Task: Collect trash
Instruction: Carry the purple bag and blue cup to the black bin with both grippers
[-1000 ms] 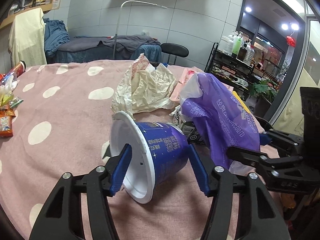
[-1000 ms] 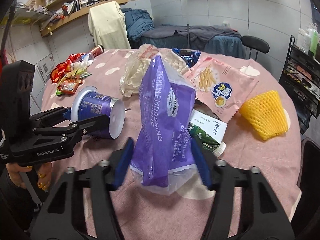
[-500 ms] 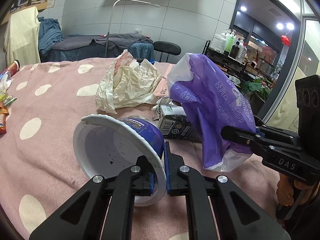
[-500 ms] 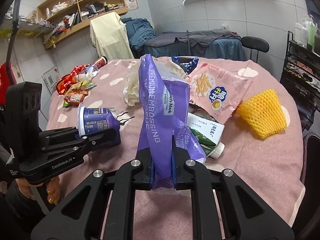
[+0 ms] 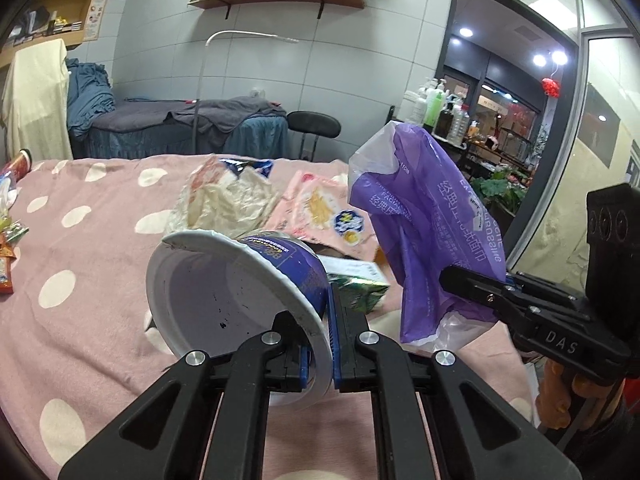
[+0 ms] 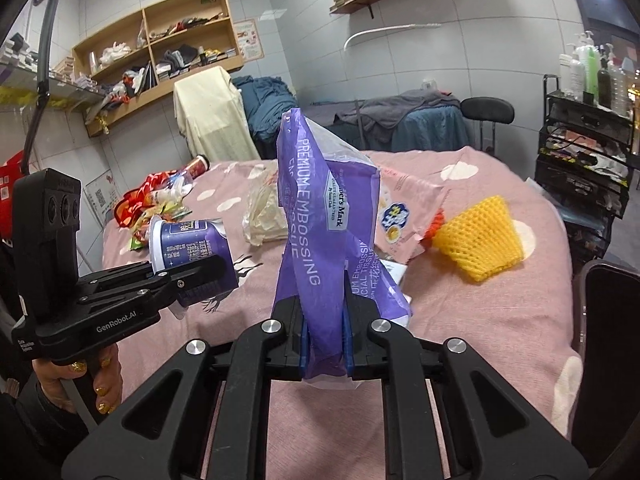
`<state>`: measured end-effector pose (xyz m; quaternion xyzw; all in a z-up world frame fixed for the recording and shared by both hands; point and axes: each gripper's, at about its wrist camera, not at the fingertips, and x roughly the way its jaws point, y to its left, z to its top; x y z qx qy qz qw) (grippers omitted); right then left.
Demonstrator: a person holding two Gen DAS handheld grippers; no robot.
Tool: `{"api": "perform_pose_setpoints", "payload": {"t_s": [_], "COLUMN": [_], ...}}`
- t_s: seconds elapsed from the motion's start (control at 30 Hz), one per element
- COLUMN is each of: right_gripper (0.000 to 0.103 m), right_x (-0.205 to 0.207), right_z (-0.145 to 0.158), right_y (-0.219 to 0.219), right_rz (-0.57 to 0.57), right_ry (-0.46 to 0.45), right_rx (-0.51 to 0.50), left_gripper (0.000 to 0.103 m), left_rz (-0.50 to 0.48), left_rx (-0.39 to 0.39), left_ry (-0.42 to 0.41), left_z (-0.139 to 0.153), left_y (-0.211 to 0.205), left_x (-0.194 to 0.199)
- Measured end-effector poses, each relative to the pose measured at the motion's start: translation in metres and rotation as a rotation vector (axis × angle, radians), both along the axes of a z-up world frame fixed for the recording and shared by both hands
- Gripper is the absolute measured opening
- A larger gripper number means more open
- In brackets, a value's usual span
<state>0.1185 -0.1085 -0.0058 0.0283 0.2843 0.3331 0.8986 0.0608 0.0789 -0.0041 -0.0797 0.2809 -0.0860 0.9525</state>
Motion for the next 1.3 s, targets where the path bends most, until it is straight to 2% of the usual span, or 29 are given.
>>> {"api": "perform_pose_setpoints", "payload": {"t_s": [0.17,0.27,0.47,0.67,0.93,1.3], "right_gripper": [0.014,0.013,0.014,0.013,0.013,0.014], "right_x": [-0.011,-0.017,-0.018,-0.011,0.007,0.032], "right_z": [0.009,0.013,0.008,-0.005,-0.032,-0.09], "right_y": [-0.027,-0.047,-0.101,-0.16,-0.222,-0.256], "right_rz": [-0.076,-0.145,-0.303,-0.466,-0.657,-0.767], "right_ry": [-0.079,-0.112,-0.118,-0.071,0.023,0.216], "right_rx": [0.012,0.002,-0.01,0.006,-0.015,-0.07], "left_gripper": [0.008,0.008,0.008,0.008,0.008,0.008], "left_rz": [-0.057,-0.12,-0.227,-0.341,-0.434,-0.509], "left_rx": [-0.011,-0.046,-0.05,-0.034,-0.042,-0.024], "left_ry": [-0.053,-0.07,-0.076,-0.068,-0.06,-0.035], "left_z": [0.01,0.017,0.019,0.019,0.02,0.018], "left_y": [-0.025,-0.039,-0.083,-0.132,-0.176,-0.211], "left_x": [0.004,0.009,0.021,0.039,0.043,0.049]}}
